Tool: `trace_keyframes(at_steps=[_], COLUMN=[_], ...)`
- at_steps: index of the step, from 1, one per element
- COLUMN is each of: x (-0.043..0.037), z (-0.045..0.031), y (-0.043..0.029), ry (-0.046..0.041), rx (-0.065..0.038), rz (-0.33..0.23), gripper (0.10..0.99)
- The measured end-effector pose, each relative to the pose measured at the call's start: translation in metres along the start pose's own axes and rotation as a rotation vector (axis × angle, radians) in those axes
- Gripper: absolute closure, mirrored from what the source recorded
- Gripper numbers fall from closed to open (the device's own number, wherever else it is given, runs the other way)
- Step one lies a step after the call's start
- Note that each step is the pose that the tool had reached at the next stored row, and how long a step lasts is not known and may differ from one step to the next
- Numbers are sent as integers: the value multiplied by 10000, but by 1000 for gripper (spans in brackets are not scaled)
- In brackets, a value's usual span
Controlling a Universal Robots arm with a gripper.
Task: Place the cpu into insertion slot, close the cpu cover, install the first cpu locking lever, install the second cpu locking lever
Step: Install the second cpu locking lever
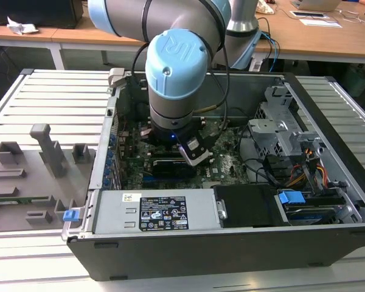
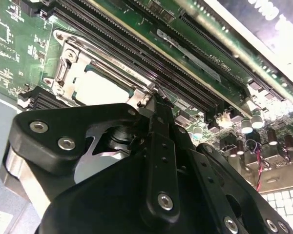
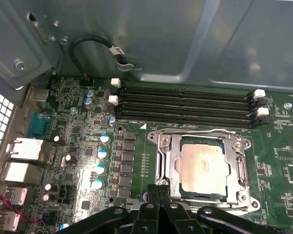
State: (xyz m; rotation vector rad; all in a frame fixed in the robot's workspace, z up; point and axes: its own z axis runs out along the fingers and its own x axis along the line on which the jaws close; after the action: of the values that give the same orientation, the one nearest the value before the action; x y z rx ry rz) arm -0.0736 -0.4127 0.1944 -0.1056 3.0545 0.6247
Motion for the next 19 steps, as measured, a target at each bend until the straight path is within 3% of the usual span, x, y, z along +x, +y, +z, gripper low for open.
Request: trace_keyframes(at_steps=[6,14,19], x=[22,26,22], z=[9,63,48], y=[-8,-32,-21], ry=[0,4,-8], rx=[-138,-142,-159], rz=[-28,-30,-35], gripper=[980,980,980])
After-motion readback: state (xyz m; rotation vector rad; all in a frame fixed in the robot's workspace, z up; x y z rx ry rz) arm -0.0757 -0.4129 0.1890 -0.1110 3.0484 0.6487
